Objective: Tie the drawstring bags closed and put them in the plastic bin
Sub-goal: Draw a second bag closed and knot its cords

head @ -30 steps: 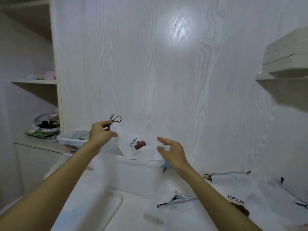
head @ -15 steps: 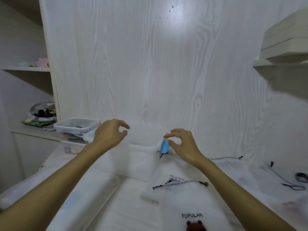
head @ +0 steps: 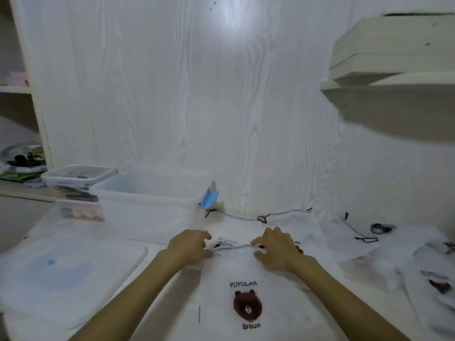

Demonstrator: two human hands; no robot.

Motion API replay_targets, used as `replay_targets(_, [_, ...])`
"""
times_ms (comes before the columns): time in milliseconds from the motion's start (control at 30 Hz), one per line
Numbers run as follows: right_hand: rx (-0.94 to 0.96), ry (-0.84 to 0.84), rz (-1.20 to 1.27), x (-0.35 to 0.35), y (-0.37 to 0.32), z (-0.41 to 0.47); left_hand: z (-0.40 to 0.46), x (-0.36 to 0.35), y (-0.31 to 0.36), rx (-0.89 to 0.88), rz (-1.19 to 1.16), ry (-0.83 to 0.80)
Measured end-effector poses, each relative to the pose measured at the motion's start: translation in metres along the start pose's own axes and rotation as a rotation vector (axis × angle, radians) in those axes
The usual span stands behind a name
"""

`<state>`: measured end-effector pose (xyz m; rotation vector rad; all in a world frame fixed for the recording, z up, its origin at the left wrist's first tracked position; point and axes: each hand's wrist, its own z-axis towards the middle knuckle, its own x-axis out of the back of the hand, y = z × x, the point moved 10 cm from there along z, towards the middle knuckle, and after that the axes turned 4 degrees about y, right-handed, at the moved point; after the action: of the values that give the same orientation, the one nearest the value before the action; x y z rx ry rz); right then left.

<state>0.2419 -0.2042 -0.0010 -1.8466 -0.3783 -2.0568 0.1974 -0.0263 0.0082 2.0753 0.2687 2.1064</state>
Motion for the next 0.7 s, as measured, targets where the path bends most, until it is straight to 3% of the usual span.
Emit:
replay_targets(67, [0.008, 0.003, 0.067, 0.002, 0.005, -0.004, -0.001, -0.002, -0.006, 0.061, 0.019, -0.006])
replay_targets(167, [-0.025, 0.052, 0.469, 0.010, 0.013, -0.008, -0.008, 0.004, -0.012, 0.172, 0.058, -0.012])
replay_targets(267, [-0.078, 0.033, 0.749, 0.018, 0.028, -0.016, -0.025, -0.022, -0.003, 0.208, -0.038, -0.351])
replay_targets(333, [-0.060, -0.069, 0.601, 0.016, 0.031, -0.022, -0.034, -0.036, 0.011, 0.118, -0.039, -0.502])
replay_targets(433, [0.038, -0.061, 0.253, 0.025, 0.015, -0.024, -0.031, -0.040, 0.018, 0.072, -0.103, -0.454])
replay_targets(567, [0.209, -0.029, 0.471, 0.032, -0.047, -0.013, -0.040, -0.040, 0.009, 0.153, -0.123, -0.367])
replay_targets(700, [0.360, -0.175, 0.146, 0.002, -0.089, 0.000, -0.073, -0.040, -0.003, 0.143, -0.030, -0.515])
